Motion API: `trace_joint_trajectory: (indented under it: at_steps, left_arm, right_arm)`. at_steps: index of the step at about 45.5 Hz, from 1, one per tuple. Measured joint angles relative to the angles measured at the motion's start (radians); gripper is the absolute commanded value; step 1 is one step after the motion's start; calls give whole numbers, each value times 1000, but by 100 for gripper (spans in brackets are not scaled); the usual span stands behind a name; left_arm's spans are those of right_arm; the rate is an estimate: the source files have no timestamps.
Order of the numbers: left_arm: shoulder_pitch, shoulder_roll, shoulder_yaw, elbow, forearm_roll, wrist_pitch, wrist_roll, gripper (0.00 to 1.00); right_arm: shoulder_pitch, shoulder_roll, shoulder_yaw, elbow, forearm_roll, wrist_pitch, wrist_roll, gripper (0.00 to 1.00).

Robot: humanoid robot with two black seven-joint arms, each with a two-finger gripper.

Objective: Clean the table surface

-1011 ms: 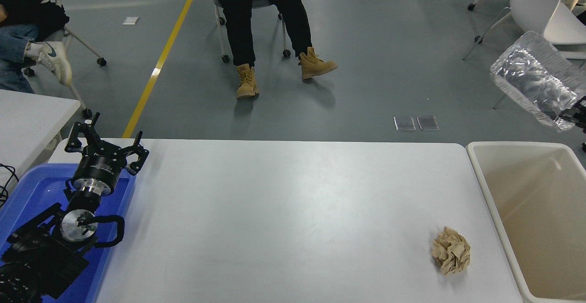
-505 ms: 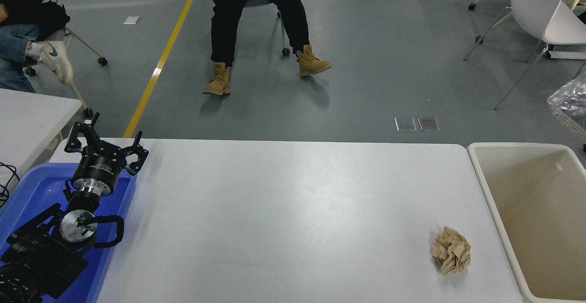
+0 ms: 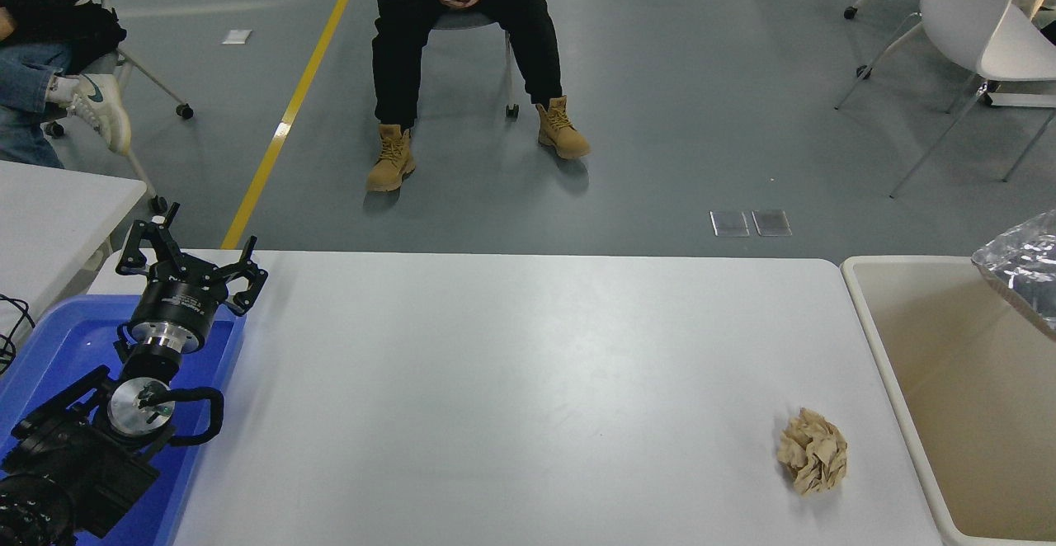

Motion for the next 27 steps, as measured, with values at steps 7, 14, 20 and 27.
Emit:
trace_joint_trajectory:
  at_steps: [7, 14, 20, 27]
  left_arm:
    - [0, 0, 0, 0, 0, 0, 0, 100]
    - [0, 0, 0, 0, 0, 0, 0, 100]
    - [0, 0, 0, 0, 0, 0, 0, 100]
    - [0, 0, 0, 0, 0, 0, 0, 100]
  right_arm:
    - [-42, 35, 15, 0, 2, -29, -5, 0]
    - [-79, 69, 31, 1, 3, -55, -6, 0]
    - [-104, 94, 40, 1, 3, -78, -7, 0]
    - [-122, 111, 45, 2, 4, -96, -7, 0]
